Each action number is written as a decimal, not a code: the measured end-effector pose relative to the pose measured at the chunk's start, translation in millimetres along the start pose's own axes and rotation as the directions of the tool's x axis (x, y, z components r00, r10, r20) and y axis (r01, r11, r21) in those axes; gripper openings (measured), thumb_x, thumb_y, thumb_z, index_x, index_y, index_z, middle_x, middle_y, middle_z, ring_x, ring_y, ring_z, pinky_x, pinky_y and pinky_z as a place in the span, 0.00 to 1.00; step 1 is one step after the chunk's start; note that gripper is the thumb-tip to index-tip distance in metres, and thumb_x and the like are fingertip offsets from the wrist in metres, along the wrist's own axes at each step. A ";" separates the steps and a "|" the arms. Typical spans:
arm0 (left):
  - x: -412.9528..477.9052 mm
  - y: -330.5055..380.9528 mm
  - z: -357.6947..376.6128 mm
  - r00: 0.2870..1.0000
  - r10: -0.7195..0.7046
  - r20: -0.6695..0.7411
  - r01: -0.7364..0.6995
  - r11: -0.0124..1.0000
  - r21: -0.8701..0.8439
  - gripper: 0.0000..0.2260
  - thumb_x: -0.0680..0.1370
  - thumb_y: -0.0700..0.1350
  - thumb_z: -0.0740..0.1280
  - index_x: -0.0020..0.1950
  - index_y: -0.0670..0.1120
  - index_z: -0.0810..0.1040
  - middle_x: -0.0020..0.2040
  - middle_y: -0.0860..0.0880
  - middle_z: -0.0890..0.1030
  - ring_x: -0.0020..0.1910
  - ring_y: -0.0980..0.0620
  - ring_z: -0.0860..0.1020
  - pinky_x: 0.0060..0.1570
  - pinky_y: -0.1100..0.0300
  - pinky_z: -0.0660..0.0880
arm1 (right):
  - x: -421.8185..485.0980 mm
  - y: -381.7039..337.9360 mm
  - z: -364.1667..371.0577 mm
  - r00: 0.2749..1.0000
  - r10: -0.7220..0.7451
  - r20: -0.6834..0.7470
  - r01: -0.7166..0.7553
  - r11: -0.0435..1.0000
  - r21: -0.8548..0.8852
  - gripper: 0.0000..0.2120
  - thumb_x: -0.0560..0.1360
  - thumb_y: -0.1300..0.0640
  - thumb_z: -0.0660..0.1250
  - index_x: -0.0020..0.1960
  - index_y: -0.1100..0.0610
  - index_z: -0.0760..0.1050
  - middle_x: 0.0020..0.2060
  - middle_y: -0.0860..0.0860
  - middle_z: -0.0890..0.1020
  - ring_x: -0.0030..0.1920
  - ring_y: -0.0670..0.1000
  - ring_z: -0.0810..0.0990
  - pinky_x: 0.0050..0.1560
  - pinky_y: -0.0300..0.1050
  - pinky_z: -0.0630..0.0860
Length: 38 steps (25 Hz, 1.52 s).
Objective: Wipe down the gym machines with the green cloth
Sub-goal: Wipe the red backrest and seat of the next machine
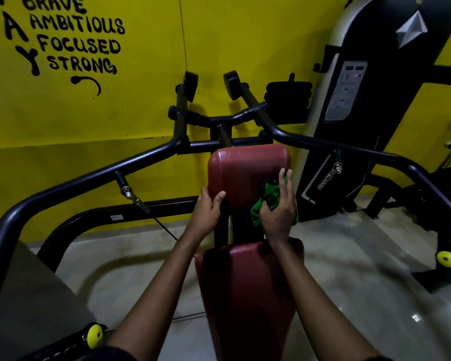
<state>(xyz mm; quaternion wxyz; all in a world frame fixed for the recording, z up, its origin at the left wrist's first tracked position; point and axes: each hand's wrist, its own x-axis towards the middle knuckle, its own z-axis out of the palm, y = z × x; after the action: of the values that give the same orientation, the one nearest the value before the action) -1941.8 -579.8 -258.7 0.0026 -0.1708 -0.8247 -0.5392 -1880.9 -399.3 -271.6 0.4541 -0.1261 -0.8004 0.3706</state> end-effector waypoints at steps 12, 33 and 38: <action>-5.1 36.7 -5.0 0.995 0.098 -0.030 -0.092 0.979 0.180 0.39 0.83 0.42 0.61 0.80 0.54 0.34 0.79 0.43 0.56 0.76 0.45 0.61 0.64 0.59 0.61 | 59.1 21.2 -34.6 0.885 0.427 0.184 -0.462 0.852 0.244 0.22 0.79 0.50 0.68 0.68 0.60 0.69 0.54 0.57 0.82 0.57 0.57 0.81 0.52 0.44 0.74; -1.5 24.0 -8.8 0.972 0.224 -0.063 -0.200 0.943 0.266 0.38 0.82 0.45 0.65 0.82 0.51 0.41 0.82 0.47 0.52 0.79 0.47 0.57 0.73 0.47 0.65 | 99.4 -43.0 -12.6 0.886 -0.319 0.338 0.427 0.845 -0.321 0.35 0.62 0.50 0.67 0.70 0.44 0.72 0.67 0.52 0.75 0.67 0.58 0.71 0.69 0.58 0.63; -2.1 25.0 -13.3 0.975 0.218 -0.047 -0.199 0.946 0.255 0.38 0.82 0.47 0.65 0.82 0.51 0.42 0.82 0.49 0.51 0.79 0.49 0.57 0.73 0.47 0.66 | 117.5 -67.3 -7.8 0.757 -0.389 0.524 0.579 0.772 -0.263 0.34 0.64 0.47 0.68 0.70 0.44 0.72 0.62 0.50 0.79 0.62 0.56 0.76 0.66 0.55 0.65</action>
<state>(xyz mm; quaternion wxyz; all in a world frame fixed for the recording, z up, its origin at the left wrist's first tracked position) -1935.1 -583.1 -231.3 0.1118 -0.2353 -0.8624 -0.4342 -1930.8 -379.0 -147.2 0.3054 0.0854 -0.9451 0.0791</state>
